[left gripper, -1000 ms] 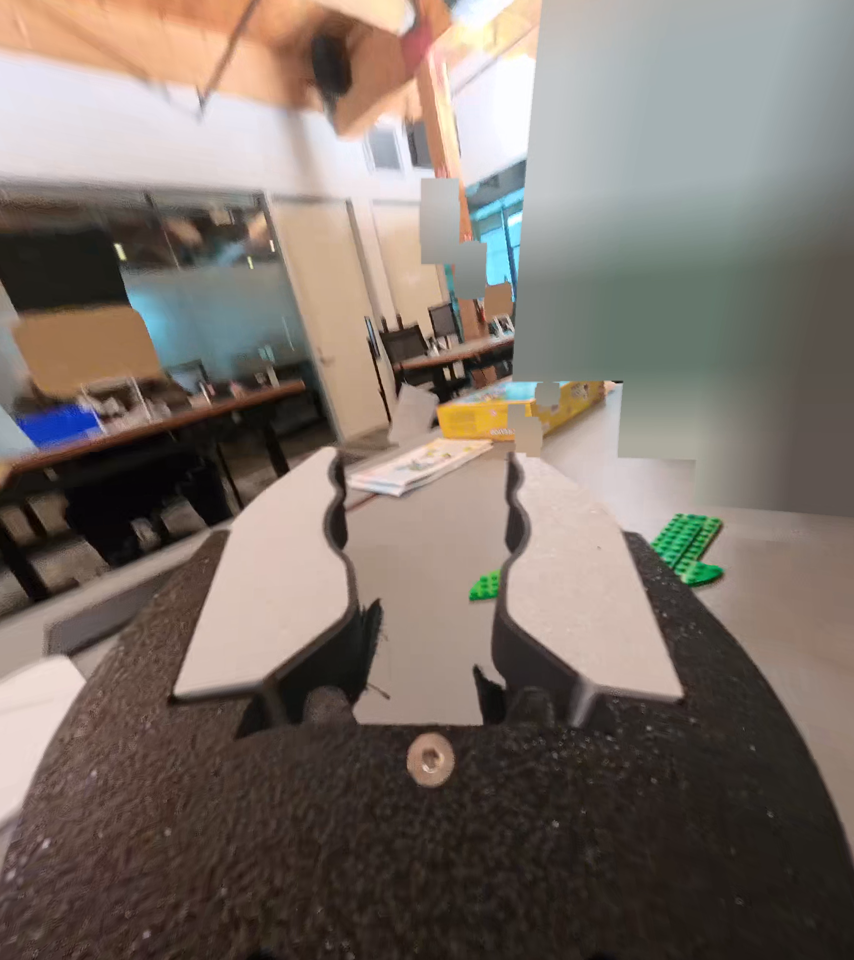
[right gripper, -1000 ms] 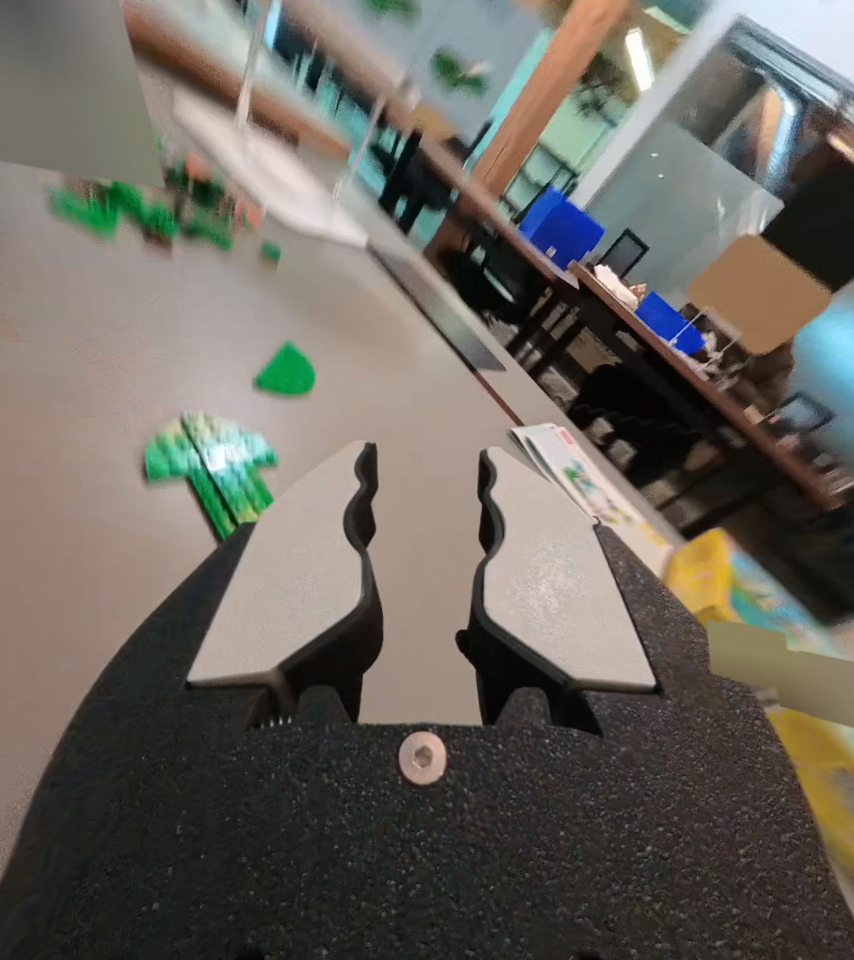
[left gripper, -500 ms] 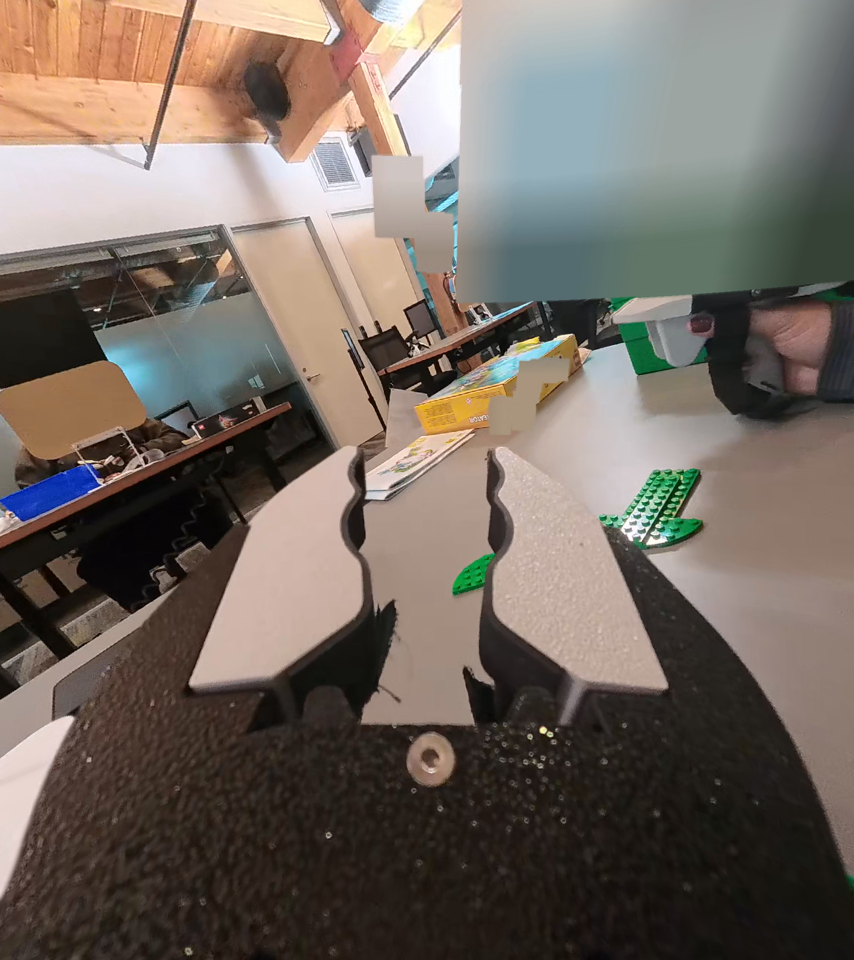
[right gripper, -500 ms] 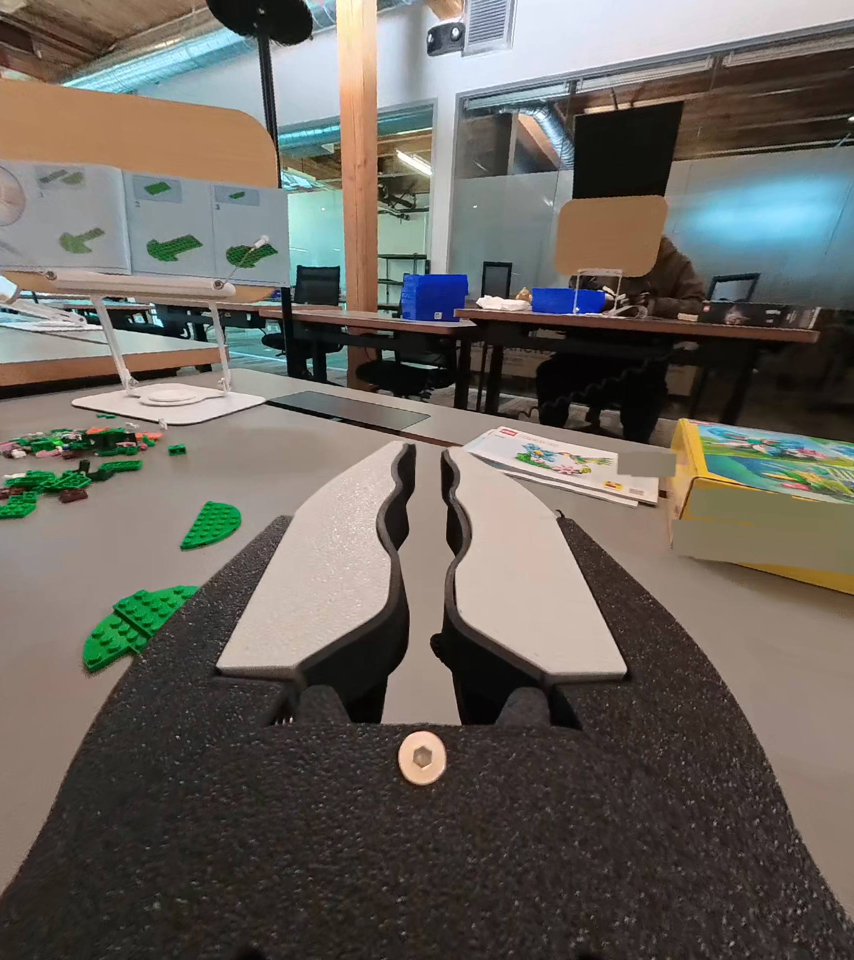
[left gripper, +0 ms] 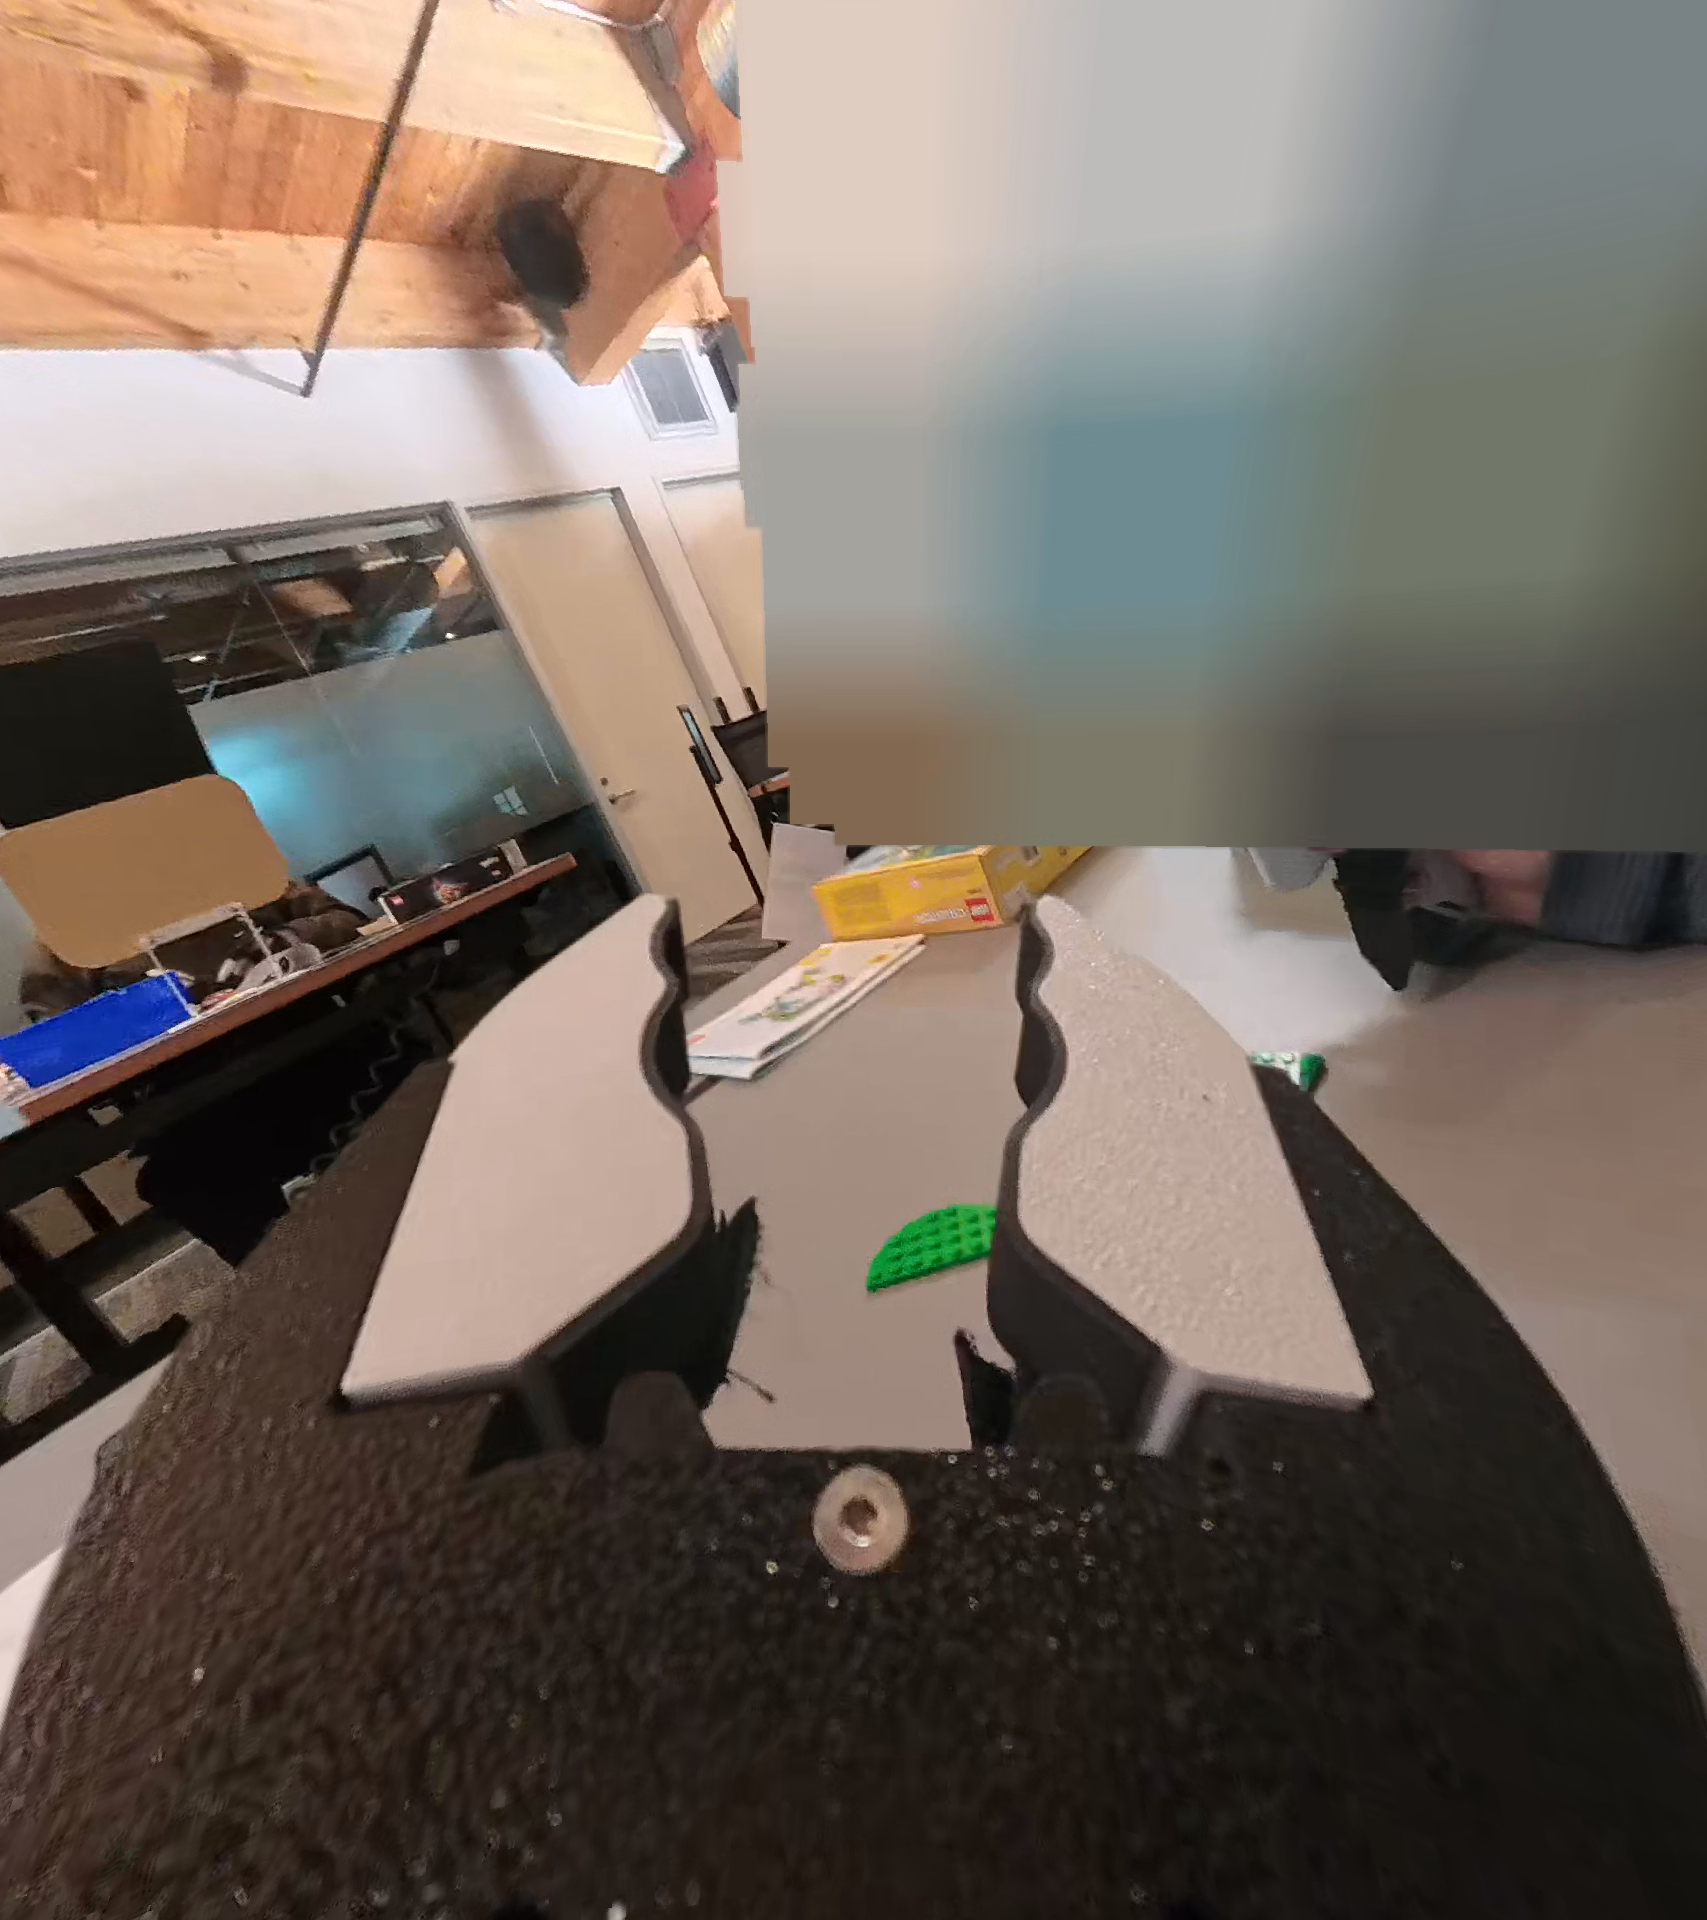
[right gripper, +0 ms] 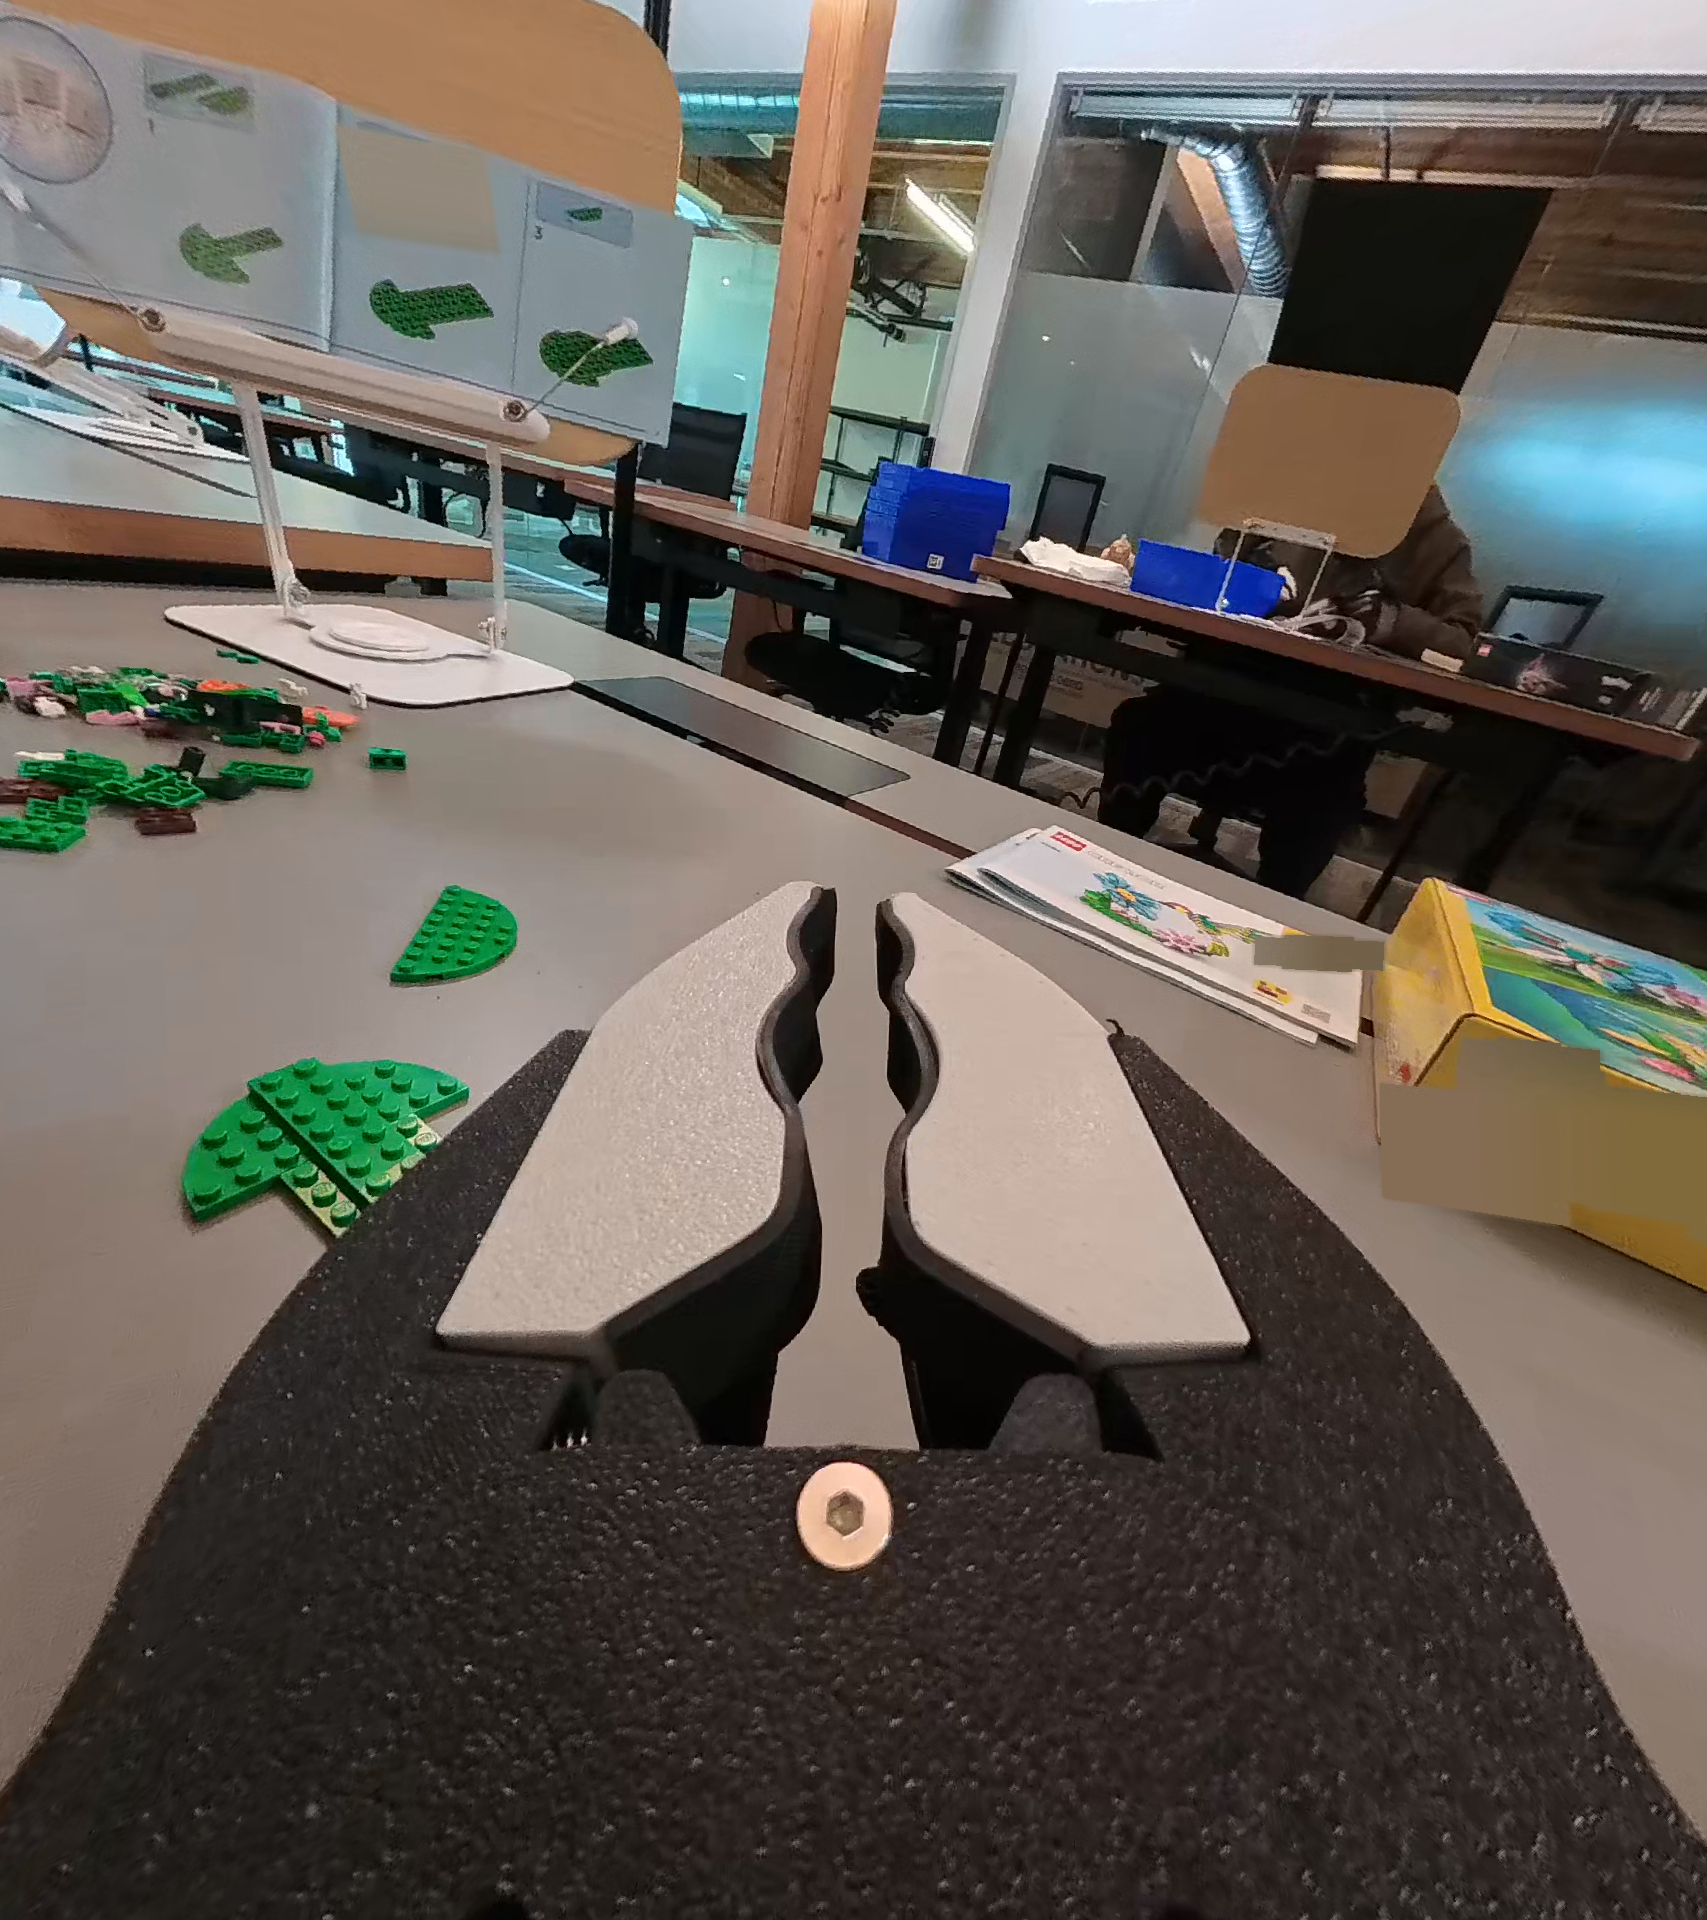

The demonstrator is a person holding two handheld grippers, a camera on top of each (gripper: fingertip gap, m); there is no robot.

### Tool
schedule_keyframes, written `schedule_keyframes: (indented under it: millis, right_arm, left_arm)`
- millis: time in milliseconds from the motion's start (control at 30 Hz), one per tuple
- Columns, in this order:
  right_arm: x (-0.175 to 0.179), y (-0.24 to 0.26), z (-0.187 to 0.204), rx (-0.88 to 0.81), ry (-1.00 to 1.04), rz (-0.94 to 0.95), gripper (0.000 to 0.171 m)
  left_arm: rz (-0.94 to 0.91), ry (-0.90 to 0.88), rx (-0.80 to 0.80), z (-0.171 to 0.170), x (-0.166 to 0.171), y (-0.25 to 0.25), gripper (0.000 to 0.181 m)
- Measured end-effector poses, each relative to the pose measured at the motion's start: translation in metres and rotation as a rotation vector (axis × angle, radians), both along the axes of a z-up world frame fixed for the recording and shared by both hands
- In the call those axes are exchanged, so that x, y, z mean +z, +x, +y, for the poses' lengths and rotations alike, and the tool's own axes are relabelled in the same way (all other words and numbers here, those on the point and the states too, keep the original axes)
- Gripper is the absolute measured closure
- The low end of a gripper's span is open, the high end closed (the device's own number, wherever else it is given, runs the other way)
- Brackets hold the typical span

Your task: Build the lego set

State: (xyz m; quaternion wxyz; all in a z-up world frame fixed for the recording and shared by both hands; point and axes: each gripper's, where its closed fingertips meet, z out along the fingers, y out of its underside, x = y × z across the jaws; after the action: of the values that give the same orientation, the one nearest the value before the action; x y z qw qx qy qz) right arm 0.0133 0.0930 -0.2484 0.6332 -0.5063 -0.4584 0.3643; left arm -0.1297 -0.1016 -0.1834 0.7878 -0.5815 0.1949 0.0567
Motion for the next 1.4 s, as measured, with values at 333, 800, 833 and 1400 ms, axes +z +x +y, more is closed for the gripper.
schedule_keyframes:
  millis: [333, 800, 833, 1400]
  right_arm:
    - [0.001, 0.001, 0.001, 0.001, -0.014, 0.016, 0.165]
    - [0.0, 0.0, 0.0, -0.004, 0.017, -0.009, 0.166]
    - [-0.001, 0.0, 0.0, -0.007, 0.018, -0.011, 0.166]
    - [-0.002, 0.002, 0.004, -0.035, 0.027, -0.023, 0.166]
  left_arm:
    - [-0.006, 0.194, 0.415, -0.054, 0.055, -0.136, 0.126]
    - [-0.157, 0.036, 0.613, -0.064, -0.014, -0.246, 0.131]
    - [-0.18, 0.043, 0.611, -0.067, -0.013, -0.249, 0.132]
    - [-0.478, 0.067, 0.596, -0.08, -0.03, -0.283, 0.139]
